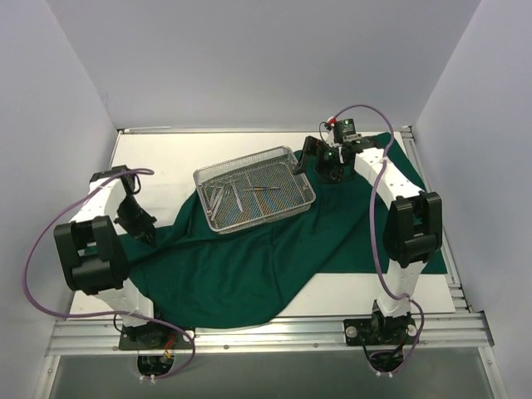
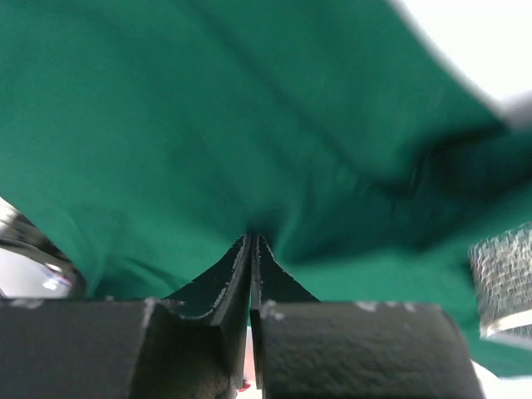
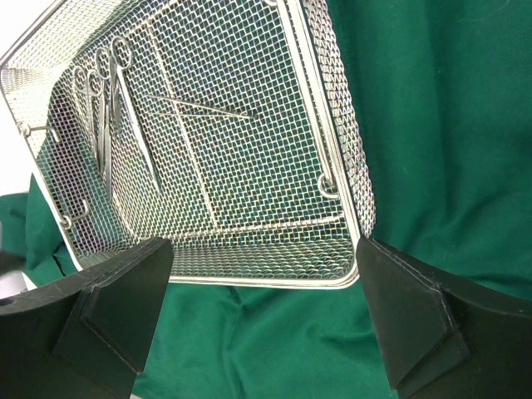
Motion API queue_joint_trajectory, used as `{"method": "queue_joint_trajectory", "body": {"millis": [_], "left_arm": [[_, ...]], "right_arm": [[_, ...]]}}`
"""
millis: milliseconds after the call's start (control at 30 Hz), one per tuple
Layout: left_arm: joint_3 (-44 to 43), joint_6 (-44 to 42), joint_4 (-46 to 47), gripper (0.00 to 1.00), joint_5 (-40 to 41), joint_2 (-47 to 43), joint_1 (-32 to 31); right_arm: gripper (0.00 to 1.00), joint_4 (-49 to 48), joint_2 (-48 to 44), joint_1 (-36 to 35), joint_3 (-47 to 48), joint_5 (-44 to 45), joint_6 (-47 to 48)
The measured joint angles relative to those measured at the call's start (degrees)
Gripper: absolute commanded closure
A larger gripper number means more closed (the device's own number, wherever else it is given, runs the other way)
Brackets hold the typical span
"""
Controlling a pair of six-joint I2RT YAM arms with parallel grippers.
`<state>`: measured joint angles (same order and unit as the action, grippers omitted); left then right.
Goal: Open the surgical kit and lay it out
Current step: Smooth out the surgical kit at the center of the board.
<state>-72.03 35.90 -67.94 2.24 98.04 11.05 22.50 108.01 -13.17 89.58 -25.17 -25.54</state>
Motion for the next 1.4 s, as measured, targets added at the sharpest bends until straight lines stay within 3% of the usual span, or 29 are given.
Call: {"method": "queue_joint_trajectory", "body": {"millis": [133,167,300,500,667,800,1067,1300,1400], "left_arm": [[5.14,1.64,0.2,0.78,-3.1,-8.63,0.0],[5.31,1.77,0.22,0.67,-3.43,-10.58,0.04],[4.0,0.85,0.74,0.39,-2.67,-13.99,0.85],[-2.8,-0.79,1.68,0.33,0.76,-8.09,3.34],[-3.52,-1.18,3.06,0.33,0.81,-0.28,6.12],[-1.36,-1.01,4.33,0.37,0.07,1.77,6.69],[1.73,-0.59,6.16,0.59,-1.68,3.04,6.67],[1.92,-0.63,7.34,0.94,-3.39,3.13,6.71],[1.75,-0.72,7.3,0.98,-3.52,3.04,6.8]], "right_arm": [[0.0,-0.04,0.74,0.0,0.0,-0.42,-0.02],[0.0,-0.04,0.98,0.02,0.0,-0.55,-0.02],[0.0,-0.02,1.55,0.02,0.0,-0.94,-0.07],[0.0,-0.02,1.57,0.02,0.0,-1.42,-0.22],[0.0,-0.28,1.57,0.02,0.0,-1.75,-0.2],[0.0,-0.39,1.57,0.02,0.0,-1.92,-0.2],[0.0,-0.39,1.57,0.35,0.0,-1.95,-0.2],[0.0,-0.42,1.57,0.46,0.0,-1.95,-0.2],[0.0,-0.39,1.57,0.46,0.0,-1.95,-0.2]]}}
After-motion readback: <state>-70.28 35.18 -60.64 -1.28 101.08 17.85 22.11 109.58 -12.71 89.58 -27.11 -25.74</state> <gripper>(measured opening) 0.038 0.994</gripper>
